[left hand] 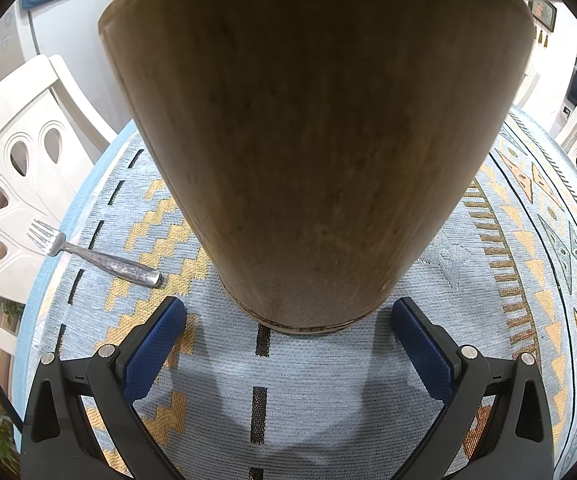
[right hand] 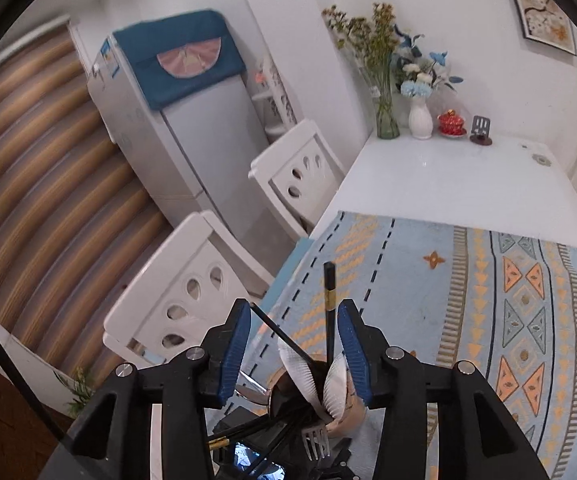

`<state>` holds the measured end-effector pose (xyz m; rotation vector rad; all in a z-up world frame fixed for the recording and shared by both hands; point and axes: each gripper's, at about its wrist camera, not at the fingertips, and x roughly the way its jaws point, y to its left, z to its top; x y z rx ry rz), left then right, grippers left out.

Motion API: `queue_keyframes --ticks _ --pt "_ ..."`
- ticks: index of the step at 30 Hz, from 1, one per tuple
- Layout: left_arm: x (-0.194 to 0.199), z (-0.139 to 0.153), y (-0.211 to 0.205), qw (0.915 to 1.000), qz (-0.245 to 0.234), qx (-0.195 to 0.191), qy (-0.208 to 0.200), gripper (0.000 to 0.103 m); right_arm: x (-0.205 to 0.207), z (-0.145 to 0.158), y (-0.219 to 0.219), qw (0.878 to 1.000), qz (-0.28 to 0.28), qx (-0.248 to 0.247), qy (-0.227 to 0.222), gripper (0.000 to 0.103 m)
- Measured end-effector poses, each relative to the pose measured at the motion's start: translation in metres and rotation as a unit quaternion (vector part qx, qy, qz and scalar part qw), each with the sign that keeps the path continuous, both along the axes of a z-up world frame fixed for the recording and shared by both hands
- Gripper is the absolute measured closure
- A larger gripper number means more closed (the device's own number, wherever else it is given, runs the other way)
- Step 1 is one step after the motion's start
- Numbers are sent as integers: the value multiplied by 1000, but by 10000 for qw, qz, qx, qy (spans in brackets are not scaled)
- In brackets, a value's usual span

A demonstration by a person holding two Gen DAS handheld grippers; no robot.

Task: Organize utensils
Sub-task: 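Set the filled wooden cup down on the cloth with the left tool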

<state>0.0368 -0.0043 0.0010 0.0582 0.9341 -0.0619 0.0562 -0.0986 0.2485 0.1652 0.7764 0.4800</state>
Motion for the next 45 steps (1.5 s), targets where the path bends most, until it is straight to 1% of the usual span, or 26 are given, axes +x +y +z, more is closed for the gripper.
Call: queue_keyframes --ticks 3,5,6,12,14,18,26,31,40,45 --pt "0 0 0 10000 0 0 0 0 -5 5 -10 9999 -137 67 -7 57" --pt "0 0 0 10000 -1 -1 0 0 -6 6 -17 9997 -250 76 4 52" --pt "0 0 0 10000 -1 -1 1 0 -7 6 -21 9995 -321 74 20 52" --pt "0 0 0 10000 0 -1 0 0 -9 -5 -41 9973 -556 302 365 51" --pt "0 0 0 10000 -1 -2 0 0 -13 -9 -48 9963 -691 357 378 51" --pt "0 0 0 10000 0 -1 0 0 -21 -16 -60 9947 -876 316 440 51" --pt "0 0 0 10000 1 -1 0 0 -34 -37 -83 9892 -1198 295 791 51" --pt "0 0 0 10000 1 -3 0 0 -41 -45 -93 9860 -1322 427 926 51" --pt "-4 1 0 9999 5 -61 -80 0 -49 -54 -100 9832 -1429 401 1061 51" --pt "-10 4 1 9996 51 -92 -269 0 -54 -55 -100 9825 -1463 382 1089 51"
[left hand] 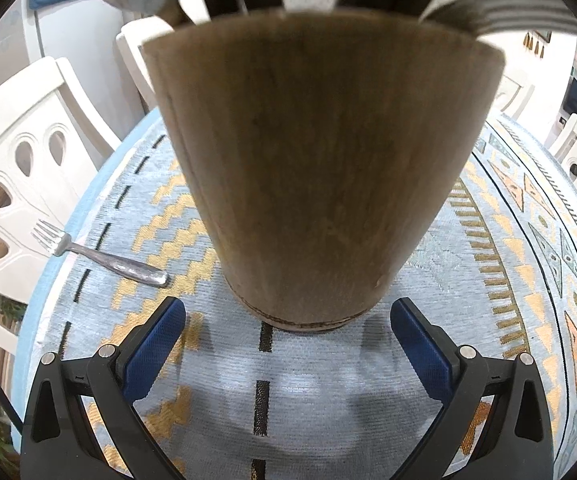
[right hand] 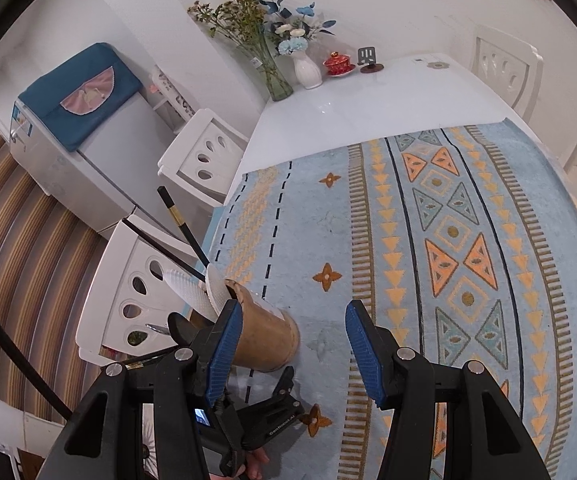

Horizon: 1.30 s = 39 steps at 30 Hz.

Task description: Organize utensils

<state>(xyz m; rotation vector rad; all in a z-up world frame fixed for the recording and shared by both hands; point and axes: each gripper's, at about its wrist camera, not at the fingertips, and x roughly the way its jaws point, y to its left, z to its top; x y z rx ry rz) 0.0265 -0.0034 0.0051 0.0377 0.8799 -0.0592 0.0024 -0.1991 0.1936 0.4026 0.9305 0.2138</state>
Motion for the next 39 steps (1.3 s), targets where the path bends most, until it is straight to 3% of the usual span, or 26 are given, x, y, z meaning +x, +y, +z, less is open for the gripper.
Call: queue_keyframes --ticks 11,22,33,39 --pt "-26 6 12 9997 110 -211 31 0 -6 -7 1 10000 -26 10 50 51" --pt "-54 34 23 9994 -189 -189 -196 0 -20 -50 22 9979 132 216 602 51" --pt "-82 49 26 9980 -478 314 -254 0 -38 -58 36 9976 57 352 593 51" --pt "-85 55 37 9972 -482 489 -283 0 -54 -51 38 9993 -107 25 355 51"
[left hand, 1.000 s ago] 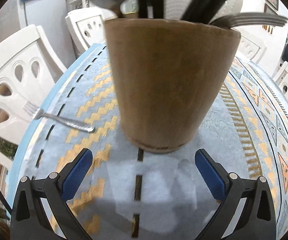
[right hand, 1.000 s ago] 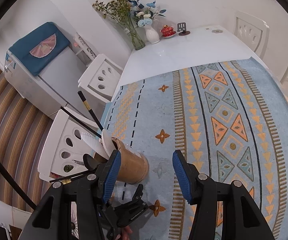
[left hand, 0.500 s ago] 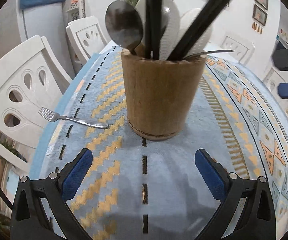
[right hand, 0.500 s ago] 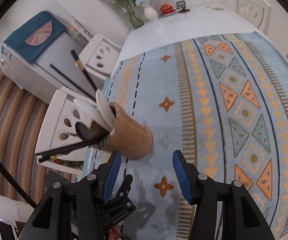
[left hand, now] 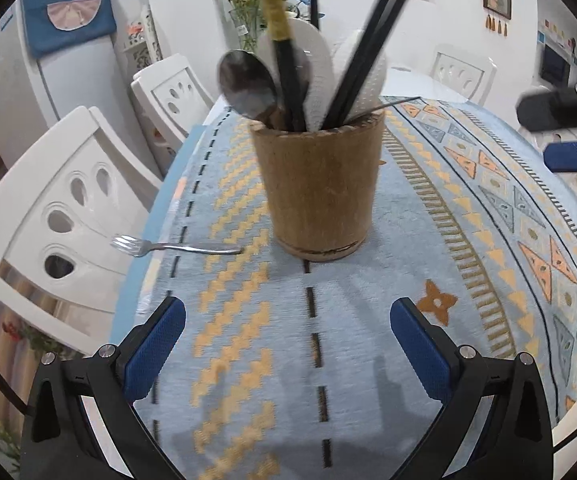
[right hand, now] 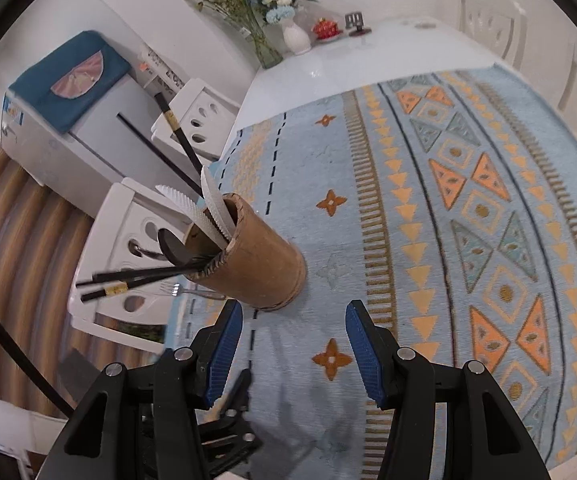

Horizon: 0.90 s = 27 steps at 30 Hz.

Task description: Organize utensils

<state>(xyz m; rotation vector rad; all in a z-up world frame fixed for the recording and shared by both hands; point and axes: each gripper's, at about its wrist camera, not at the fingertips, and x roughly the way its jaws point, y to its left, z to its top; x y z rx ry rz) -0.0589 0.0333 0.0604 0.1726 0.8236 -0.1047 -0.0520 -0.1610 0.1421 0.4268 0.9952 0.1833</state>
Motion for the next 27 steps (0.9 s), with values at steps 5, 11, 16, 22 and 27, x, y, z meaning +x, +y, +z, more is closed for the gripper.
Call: queue_keyframes --ticks 5,11,16,22,27 --pt "-8 11 14 9996 75 -165 -206 0 -17 -1 28 9967 344 -656 -338 51" --pt "-12 14 29 9993 254 -235 -171 0 -34 6 53 9892 597 -1077 -790 51" --pt "-13 18 34 9988 334 -270 -238 0 -40 5 81 9762 1072 -1619 -967 51" --pt "-10 17 37 9985 425 -293 -163 0 -45 5 97 9676 1367 -1809 -1109 51" --pt "-2 29 30 9985 535 -145 -9 0 -42 3 92 9706 1259 -1799 -981 51"
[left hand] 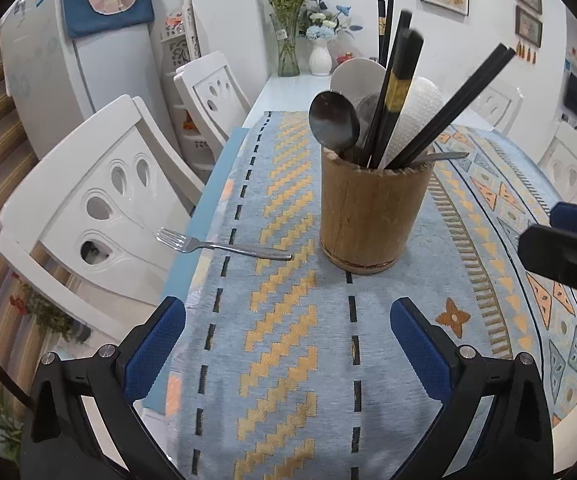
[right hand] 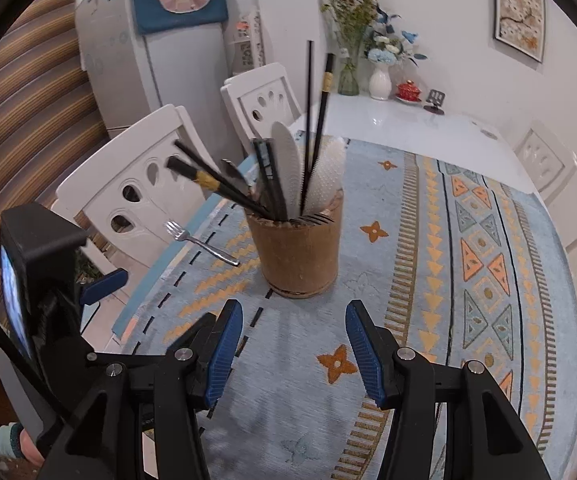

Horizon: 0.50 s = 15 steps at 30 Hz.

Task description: Organize utensils

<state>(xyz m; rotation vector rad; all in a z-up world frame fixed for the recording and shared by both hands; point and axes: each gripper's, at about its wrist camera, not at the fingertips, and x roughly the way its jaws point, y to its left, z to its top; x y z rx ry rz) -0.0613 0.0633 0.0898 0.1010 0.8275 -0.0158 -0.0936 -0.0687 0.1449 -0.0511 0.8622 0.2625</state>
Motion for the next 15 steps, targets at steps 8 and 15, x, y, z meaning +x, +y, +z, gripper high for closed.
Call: queue_keyframes --ticks 8,15 --pt "-10 34 -19 9999 -87 137 20 0 -5 7 -24 9968 -789 0 158 51" --pt "-19 50 -35 9988 -284 342 -213 1 -3 2 -49 9889 -1358 231 552 51"
